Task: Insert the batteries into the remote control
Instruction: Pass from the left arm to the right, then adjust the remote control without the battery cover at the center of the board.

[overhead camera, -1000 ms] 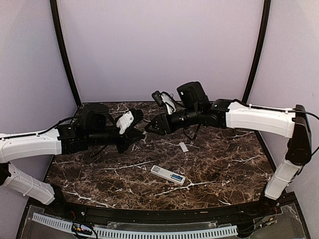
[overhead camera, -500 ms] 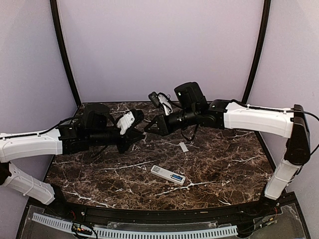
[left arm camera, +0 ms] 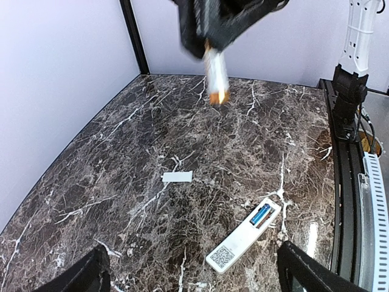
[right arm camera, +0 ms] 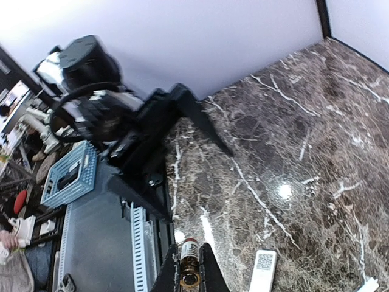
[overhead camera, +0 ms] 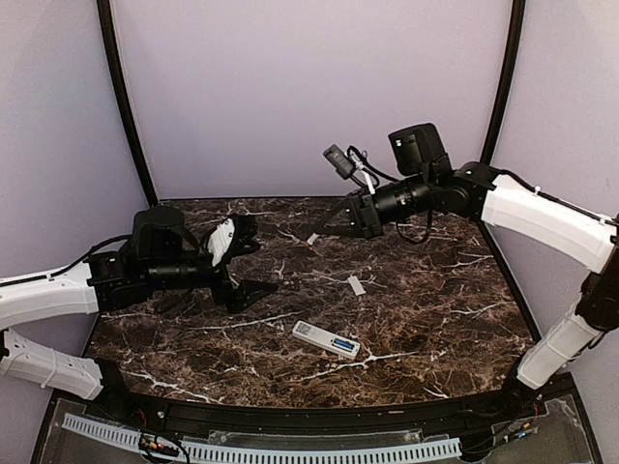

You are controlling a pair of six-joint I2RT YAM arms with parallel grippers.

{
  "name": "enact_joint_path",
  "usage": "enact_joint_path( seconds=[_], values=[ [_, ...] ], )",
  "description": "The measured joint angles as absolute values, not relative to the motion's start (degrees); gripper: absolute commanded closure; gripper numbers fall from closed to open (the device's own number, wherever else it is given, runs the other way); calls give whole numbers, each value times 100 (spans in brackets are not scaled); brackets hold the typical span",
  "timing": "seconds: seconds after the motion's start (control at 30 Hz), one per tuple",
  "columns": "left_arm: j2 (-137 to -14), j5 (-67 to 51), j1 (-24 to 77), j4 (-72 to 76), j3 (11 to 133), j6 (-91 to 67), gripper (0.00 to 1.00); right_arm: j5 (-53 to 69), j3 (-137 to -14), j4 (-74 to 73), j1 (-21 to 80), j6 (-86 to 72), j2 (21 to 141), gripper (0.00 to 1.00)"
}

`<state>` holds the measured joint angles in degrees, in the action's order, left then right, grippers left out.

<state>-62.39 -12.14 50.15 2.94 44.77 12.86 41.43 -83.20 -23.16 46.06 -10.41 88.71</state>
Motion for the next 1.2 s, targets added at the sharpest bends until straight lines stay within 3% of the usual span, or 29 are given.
enact_joint_path(
  seconds=[0.2,0.73,1.07,1.17,1.2],
  values=[
    [-6490,-1308,5015,10,4466,1584,5,5052,-8576,-2943,4622,-196,8278,100],
    [-9902,-2139,5140,-1035,6049,3114,4,4202,-7293,-3328,3680,54,8455,100],
    [-10914,-2591,5140,-1752,6775,3745,27,4383,-7050,-3260,3216,222,8571,100],
    [-10995,-2641,5140,-1925,6842,3804,37,4425,-7046,-3245,3208,250,8608,100],
    [-11004,-2648,5142,-1957,6847,3813,44,4440,-7046,-3240,3208,252,8619,100]
  ],
)
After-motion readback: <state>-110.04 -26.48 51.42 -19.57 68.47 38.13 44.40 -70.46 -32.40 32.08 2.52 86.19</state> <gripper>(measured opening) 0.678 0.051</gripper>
